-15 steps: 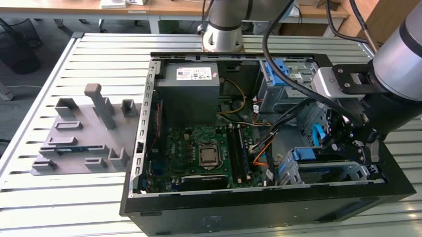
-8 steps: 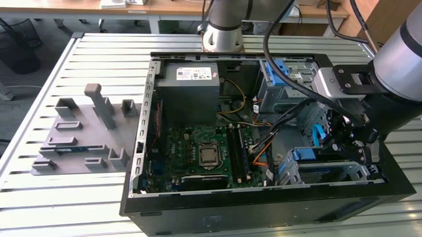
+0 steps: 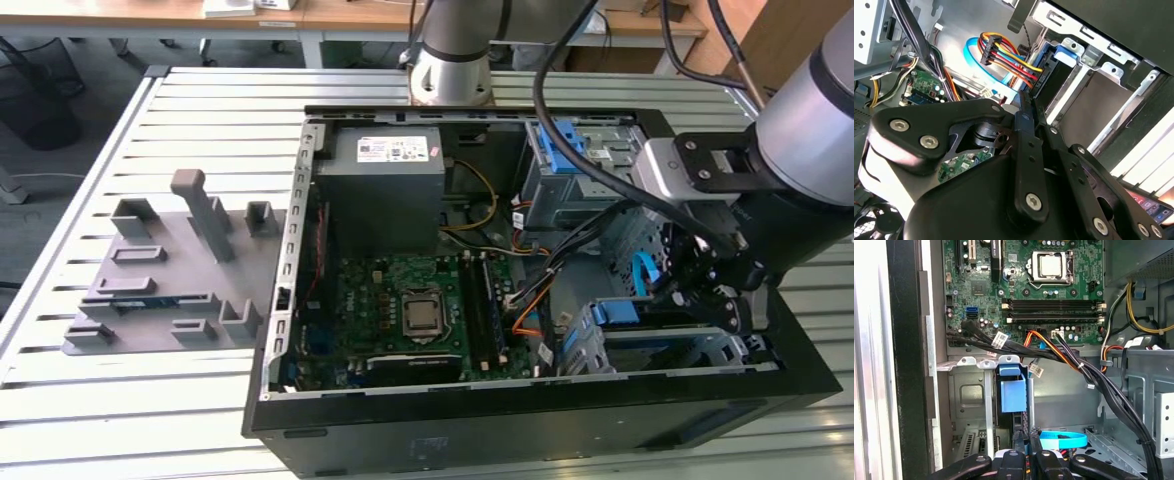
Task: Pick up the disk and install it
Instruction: 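Insert the second disk wire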
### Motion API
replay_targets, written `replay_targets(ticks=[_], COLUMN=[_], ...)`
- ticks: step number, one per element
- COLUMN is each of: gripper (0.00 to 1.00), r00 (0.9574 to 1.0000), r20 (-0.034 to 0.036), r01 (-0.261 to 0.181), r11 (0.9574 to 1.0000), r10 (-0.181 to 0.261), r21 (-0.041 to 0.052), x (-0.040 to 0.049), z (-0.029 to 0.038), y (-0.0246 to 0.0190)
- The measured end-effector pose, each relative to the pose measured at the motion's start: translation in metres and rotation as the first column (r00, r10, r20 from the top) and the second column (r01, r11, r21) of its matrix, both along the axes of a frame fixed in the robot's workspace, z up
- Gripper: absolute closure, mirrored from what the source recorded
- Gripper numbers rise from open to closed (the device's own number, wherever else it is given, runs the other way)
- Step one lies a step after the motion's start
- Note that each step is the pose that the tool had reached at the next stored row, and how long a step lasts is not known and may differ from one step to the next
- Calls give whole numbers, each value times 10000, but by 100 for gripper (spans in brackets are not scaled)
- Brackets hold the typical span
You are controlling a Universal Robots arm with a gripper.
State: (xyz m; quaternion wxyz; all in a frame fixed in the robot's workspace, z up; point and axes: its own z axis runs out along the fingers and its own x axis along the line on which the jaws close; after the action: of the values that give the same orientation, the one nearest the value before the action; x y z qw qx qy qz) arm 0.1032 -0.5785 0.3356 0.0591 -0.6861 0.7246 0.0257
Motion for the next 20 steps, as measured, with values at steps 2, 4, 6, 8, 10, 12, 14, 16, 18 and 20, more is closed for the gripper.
replay_targets(ticks=[2, 4, 6, 8, 10, 12, 14, 16, 18, 20], gripper=[84, 84, 84, 84, 84, 84, 84, 84, 84, 84], r00=[10000, 10000, 10000, 10000, 10000, 10000, 10000, 10000, 10000, 10000], r20=[0, 0, 0, 0, 0, 0, 0, 0, 0, -1], r01=[1, 1, 1, 1, 1, 1, 1, 1, 1, 1], r11=[10000, 10000, 10000, 10000, 10000, 10000, 10000, 10000, 10000, 10000], r10=[-1, -1, -1, -1, -1, -1, -1, -1, -1, -1], r21=[-1, -1, 1, 0, 0, 1, -1, -8, -6, -1], x=[1, 2, 2, 2, 2, 2, 2, 2, 2, 2], z=[-3, -6, -12, -19, -27, -36, -47, -54, -58, -61], y=[0, -1, -2, -4, -5, -7, -9, -10, -11, -10])
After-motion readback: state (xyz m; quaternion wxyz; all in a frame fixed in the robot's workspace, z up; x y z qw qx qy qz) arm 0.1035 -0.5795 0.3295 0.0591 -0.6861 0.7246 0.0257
